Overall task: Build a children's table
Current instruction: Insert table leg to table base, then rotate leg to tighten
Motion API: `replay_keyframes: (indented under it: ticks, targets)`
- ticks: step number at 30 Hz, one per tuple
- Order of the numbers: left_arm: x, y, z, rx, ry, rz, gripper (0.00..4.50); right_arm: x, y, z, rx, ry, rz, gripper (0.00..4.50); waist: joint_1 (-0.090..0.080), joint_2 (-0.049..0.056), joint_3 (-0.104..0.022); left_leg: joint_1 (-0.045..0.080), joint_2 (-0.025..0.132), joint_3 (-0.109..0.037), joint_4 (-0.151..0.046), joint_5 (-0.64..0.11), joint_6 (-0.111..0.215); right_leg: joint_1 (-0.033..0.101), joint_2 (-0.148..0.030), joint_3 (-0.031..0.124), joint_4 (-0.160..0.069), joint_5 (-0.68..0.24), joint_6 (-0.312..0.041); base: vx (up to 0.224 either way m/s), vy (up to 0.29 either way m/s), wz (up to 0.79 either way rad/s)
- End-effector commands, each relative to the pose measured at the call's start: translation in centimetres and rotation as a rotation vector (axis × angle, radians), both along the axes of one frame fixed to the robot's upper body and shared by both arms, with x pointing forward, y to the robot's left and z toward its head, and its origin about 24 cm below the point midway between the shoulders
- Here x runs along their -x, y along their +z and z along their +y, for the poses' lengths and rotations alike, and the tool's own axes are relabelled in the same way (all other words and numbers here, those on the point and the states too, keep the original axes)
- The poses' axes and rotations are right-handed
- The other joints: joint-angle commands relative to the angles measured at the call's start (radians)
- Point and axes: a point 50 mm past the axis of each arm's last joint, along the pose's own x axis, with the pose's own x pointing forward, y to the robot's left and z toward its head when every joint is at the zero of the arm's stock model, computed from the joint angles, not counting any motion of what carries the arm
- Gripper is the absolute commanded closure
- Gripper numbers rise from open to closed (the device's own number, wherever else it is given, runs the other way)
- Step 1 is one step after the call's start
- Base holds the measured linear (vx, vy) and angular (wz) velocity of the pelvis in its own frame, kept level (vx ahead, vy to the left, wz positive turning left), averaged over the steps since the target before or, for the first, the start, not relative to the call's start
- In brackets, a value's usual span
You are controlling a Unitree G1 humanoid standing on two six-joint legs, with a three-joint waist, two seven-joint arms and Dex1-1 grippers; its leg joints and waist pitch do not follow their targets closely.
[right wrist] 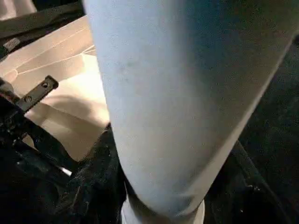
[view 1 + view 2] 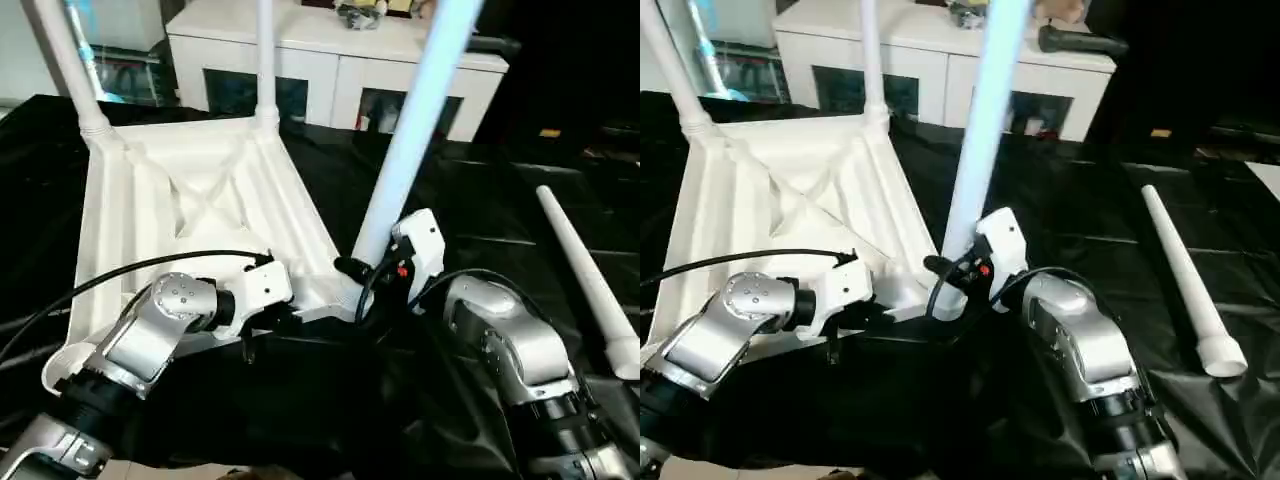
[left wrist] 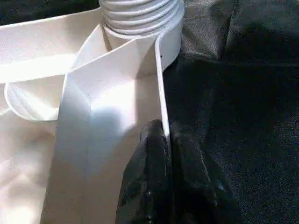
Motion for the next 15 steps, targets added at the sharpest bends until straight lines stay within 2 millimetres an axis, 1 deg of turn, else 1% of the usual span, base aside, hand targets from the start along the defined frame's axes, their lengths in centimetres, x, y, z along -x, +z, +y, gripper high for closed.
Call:
replay_keyframes:
  ticks: [1,2,3,4,5,6,7,9,11,12,13,14,15]
  targets:
    - [-0.4,0.2,-0.1,0.016,0.019,-0.032,4.50,1.3,-3.3,0.4,0.003,0.044,0.212,2.64,-0.010,0.004,-0.020,0.039,0.116,-0.079,-0.091,-0.520,-0.102,-0.027,-0.117,0.058,-0.115,-0.611,-0.101,0.000,0.000,0.00]
    - [-0.4,0.2,-0.2,0.019,0.017,-0.032,4.50,1.3,-3.5,0.4,0.029,0.061,0.222,2.64,-0.009,0.003,-0.019,0.041,0.117,-0.078,-0.090,-0.523,-0.103,-0.029,-0.118,0.058,-0.116,-0.608,-0.101,0.000,0.000,0.00]
    - [-0.4,0.2,-0.3,0.019,0.015,-0.032,4.50,1.3,-3.7,0.3,0.046,0.071,0.231,2.64,-0.008,0.006,-0.024,0.041,0.117,-0.077,-0.091,-0.517,-0.106,-0.026,-0.116,0.058,-0.114,-0.586,-0.104,0.000,0.000,0.00]
    - [-0.5,0.1,-0.4,0.019,0.014,-0.033,4.50,1.3,-3.8,0.2,0.061,0.076,0.234,2.64,-0.009,0.006,-0.024,0.039,0.117,-0.077,-0.093,-0.512,-0.106,-0.024,-0.116,0.058,-0.113,-0.571,-0.107,0.000,0.000,0.00]
    - [-0.5,0.1,-0.4,0.019,0.013,-0.034,4.50,1.3,-3.9,0.2,0.065,0.077,0.235,2.64,-0.007,0.006,-0.027,0.038,0.119,-0.074,-0.095,-0.493,-0.108,-0.022,-0.114,0.057,-0.108,-0.521,-0.118,0.000,0.000,0.00]
    - [-0.5,0.1,-0.5,0.019,0.013,-0.034,4.50,1.4,-4.0,0.2,0.070,0.079,0.237,2.64,-0.008,0.006,-0.027,0.037,0.118,-0.073,-0.096,-0.491,-0.109,-0.022,-0.113,0.057,-0.107,-0.507,-0.123,0.000,0.000,0.00]
    - [-0.5,0.1,-0.5,0.020,0.012,-0.035,4.50,1.4,-4.1,0.1,0.072,0.080,0.240,2.64,-0.007,0.004,-0.029,0.037,0.119,-0.072,-0.095,-0.487,-0.108,-0.020,-0.114,0.056,-0.106,-0.497,-0.127,0.000,0.000,0.00]
    - [-0.6,0.1,-0.7,0.024,0.012,-0.038,4.50,1.6,-4.3,0.1,0.073,0.079,0.246,2.64,-0.004,0.004,-0.029,0.039,0.119,-0.068,-0.093,-0.472,-0.104,-0.022,-0.115,0.058,-0.106,-0.473,-0.136,0.000,0.000,0.00]
    - [-0.5,0.2,-0.7,0.026,0.010,-0.039,4.50,1.8,-4.5,0.1,0.074,0.076,0.251,2.64,-0.002,0.004,-0.031,0.039,0.119,-0.065,-0.091,-0.445,-0.096,-0.019,-0.117,0.059,-0.105,-0.453,-0.144,0.000,0.000,0.00]
    - [-0.5,0.1,-0.7,0.026,0.009,-0.038,4.50,1.8,-4.7,0.1,0.081,0.072,0.248,2.64,0.000,0.008,-0.032,0.040,0.120,-0.064,-0.091,-0.434,-0.094,-0.017,-0.116,0.059,-0.103,-0.435,-0.148,0.000,0.000,0.00]
    - [-0.5,0.1,-0.6,0.024,0.010,-0.038,4.50,1.9,-4.9,0.1,0.091,0.071,0.245,2.64,-0.001,0.006,-0.033,0.039,0.119,-0.063,-0.092,-0.430,-0.094,-0.017,-0.114,0.059,-0.103,-0.425,-0.150,0.000,0.000,0.00]
    - [-0.5,0.1,-0.5,0.022,0.011,-0.040,4.50,1.8,-4.9,0.1,0.104,0.066,0.229,2.64,0.001,0.009,-0.035,0.040,0.119,-0.062,-0.092,-0.427,-0.095,-0.016,-0.113,0.058,-0.101,-0.406,-0.154,0.000,0.000,0.00]
    - [-0.5,0.0,-0.5,0.021,0.013,-0.040,4.50,1.7,-5.0,0.1,0.117,0.059,0.211,2.64,0.000,0.008,-0.035,0.040,0.119,-0.061,-0.092,-0.427,-0.096,-0.017,-0.113,0.058,-0.101,-0.402,-0.155,0.000,0.000,0.00]
